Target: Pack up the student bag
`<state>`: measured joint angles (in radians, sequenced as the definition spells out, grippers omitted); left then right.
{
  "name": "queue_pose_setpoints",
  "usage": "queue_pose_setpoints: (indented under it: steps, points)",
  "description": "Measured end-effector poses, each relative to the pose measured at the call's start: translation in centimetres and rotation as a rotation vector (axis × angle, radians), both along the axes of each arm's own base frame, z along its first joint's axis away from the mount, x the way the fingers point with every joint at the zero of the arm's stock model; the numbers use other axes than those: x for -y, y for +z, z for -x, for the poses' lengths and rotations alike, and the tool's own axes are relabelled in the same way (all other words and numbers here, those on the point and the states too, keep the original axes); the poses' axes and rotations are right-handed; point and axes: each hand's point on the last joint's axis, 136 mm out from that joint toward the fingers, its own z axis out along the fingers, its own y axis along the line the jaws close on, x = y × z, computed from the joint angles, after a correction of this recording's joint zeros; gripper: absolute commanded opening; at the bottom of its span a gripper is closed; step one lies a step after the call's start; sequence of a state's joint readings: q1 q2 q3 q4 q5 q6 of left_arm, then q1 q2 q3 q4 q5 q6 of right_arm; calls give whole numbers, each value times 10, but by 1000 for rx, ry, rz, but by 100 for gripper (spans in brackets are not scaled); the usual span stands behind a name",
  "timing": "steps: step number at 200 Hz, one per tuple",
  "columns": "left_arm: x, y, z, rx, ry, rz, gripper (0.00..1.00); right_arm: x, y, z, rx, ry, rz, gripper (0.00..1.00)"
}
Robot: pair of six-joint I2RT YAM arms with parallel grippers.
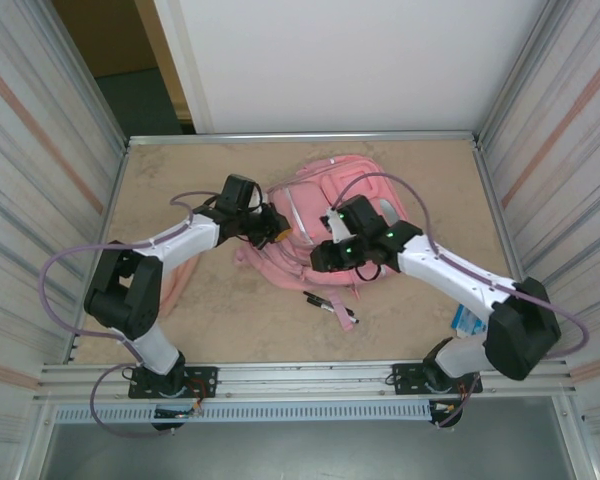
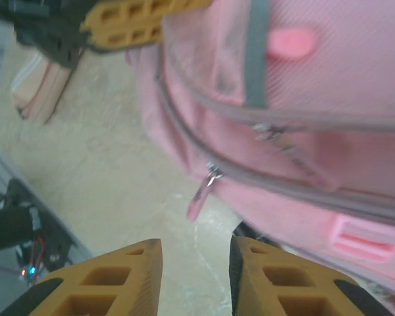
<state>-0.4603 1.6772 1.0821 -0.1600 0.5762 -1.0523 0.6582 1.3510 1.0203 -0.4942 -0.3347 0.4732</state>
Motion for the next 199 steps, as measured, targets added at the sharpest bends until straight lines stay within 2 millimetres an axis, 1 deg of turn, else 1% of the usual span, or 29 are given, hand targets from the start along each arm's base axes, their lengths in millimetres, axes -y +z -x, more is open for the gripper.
queue_pose_setpoints:
  steps: [20,29,36,41,55,65,90,109,125,153,163,183,199]
  points:
    - [0,0,1,9,-13,-1,13,12,-1,-11,31,-43,33,37]
    - [0,0,2,18,-28,-12,14,15,-2,-13,41,-50,47,35]
    - [-1,0,3,26,-43,-23,14,16,-2,-15,54,-49,59,36]
    - [-1,1,3,32,-54,-31,14,17,-3,-15,63,-46,68,37]
    - [-1,6,3,61,-87,-51,14,19,-4,-17,109,-24,111,46]
    - [-1,9,2,83,-109,-62,14,18,-4,-17,153,11,147,49]
    - [-1,12,2,110,-141,-75,11,8,3,-22,245,97,197,56]
    - [-3,13,3,108,-149,-68,10,0,10,-37,285,126,208,61]
    - [-3,14,3,104,-151,-58,7,-8,11,-48,301,149,210,65]
    - [-2,17,3,98,-153,-36,9,-27,-4,-55,291,228,240,67]
    - [-2,17,3,95,-153,-30,9,-36,-11,-54,286,265,257,69]
    - [-2,18,3,87,-151,-23,10,-52,-23,-48,294,332,299,70]
    - [-2,17,4,78,-148,-22,10,-54,-29,-46,324,350,355,68]
